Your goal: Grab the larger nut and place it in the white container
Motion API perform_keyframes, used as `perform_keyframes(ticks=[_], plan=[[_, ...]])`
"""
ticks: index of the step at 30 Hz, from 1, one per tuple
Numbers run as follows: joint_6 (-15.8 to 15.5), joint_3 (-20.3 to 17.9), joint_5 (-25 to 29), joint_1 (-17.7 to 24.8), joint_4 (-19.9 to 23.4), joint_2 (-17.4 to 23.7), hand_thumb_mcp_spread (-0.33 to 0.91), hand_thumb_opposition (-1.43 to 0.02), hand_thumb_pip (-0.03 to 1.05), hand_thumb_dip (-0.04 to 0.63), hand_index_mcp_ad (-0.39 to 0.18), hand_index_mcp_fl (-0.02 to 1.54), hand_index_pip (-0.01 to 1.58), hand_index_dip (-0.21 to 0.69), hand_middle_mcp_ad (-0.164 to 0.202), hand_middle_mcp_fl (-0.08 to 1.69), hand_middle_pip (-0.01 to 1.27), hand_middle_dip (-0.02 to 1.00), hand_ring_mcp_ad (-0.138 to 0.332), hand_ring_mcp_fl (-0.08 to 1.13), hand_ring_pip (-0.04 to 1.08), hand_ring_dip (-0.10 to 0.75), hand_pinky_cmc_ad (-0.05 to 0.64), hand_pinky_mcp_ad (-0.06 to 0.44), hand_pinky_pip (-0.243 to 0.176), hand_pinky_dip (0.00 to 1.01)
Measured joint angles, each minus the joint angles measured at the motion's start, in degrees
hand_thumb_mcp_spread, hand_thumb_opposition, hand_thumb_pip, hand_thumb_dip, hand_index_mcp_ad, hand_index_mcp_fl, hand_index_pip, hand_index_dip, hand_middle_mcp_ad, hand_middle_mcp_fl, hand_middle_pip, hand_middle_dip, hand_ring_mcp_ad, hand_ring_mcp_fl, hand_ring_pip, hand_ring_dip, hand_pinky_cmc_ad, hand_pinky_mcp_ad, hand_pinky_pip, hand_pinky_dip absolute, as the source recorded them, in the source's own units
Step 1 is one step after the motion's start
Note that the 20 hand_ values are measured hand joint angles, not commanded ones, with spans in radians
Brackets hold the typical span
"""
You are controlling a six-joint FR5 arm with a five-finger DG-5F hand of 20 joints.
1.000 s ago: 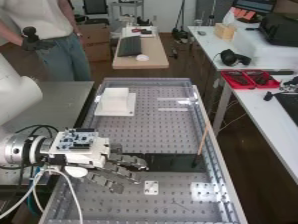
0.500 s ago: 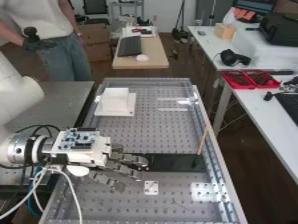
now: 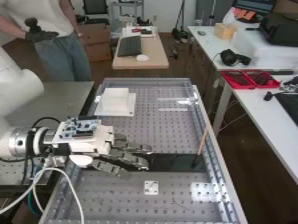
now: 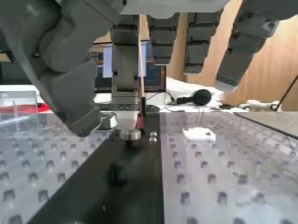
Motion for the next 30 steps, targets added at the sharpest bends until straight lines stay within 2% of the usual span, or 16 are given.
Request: perform_keyframes(ticks=[6, 15, 22, 30], plan=[[2.0, -0.2, -1.7, 2.0, -0.2, 2.9, 0.29, -0.81, 0.82, 0.155, -0.087, 0.3, 1.54, -0.044, 0.075, 0.0, 0.11, 0.07, 0.127, 0.0, 0.36, -0.012, 0.335, 0.291, -0.124, 0.87], [6.1, -0.1, -11.4, 7.4, -3.6, 5.3, 0.29, -0.81, 0.82, 0.155, -0.087, 0.3, 1.54, -0.04, 0.075, 0.01, 0.12, 0.07, 0.129, 0.0, 0.34, -0.012, 0.33, 0.293, -0.124, 0.83], [10.6, 0.3, -18.2, 11.3, -4.5, 4.6, 0.29, -0.81, 0.81, 0.155, -0.087, 0.32, 1.54, -0.038, 0.072, 0.01, 0.12, 0.08, 0.129, 0.0, 0.31, -0.012, 0.33, 0.29, -0.124, 0.8], [12.6, 1.2, -19.4, 14.4, -3.2, 2.6, 0.29, -0.81, 0.8, 0.155, -0.087, 0.31, 1.54, -0.024, 0.075, 0.01, 0.12, 0.08, 0.131, 0.0, 0.3, 0.01, 0.33, 0.293, -0.12, 0.77]])
